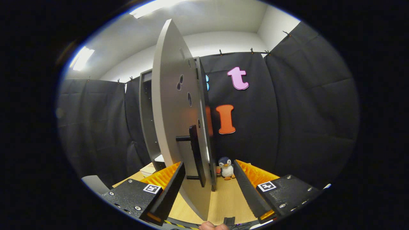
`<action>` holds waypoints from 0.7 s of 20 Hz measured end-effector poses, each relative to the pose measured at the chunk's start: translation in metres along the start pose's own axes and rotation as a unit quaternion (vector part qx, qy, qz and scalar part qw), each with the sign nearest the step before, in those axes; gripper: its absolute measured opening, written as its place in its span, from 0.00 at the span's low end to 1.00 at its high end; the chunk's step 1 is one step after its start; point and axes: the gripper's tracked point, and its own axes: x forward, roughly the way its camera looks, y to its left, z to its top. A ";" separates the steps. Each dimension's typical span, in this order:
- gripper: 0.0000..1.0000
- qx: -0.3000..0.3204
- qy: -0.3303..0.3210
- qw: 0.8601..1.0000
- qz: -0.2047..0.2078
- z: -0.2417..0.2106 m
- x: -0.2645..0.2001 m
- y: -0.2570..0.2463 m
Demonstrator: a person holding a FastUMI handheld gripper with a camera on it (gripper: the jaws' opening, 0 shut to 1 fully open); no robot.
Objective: Open the shoe cabinet door, grab the shoes and put them into the shoe cabinet, then close the shoe cabinet door.
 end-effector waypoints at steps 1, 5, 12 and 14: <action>0.94 -0.002 0.000 1.000 0.000 0.001 0.005 0.002; 0.93 -0.024 0.007 1.000 -0.006 0.002 0.012 0.007; 0.91 -0.020 0.030 0.999 0.009 -0.004 0.016 0.055; 0.91 -0.016 0.036 0.999 0.016 -0.009 0.022 0.074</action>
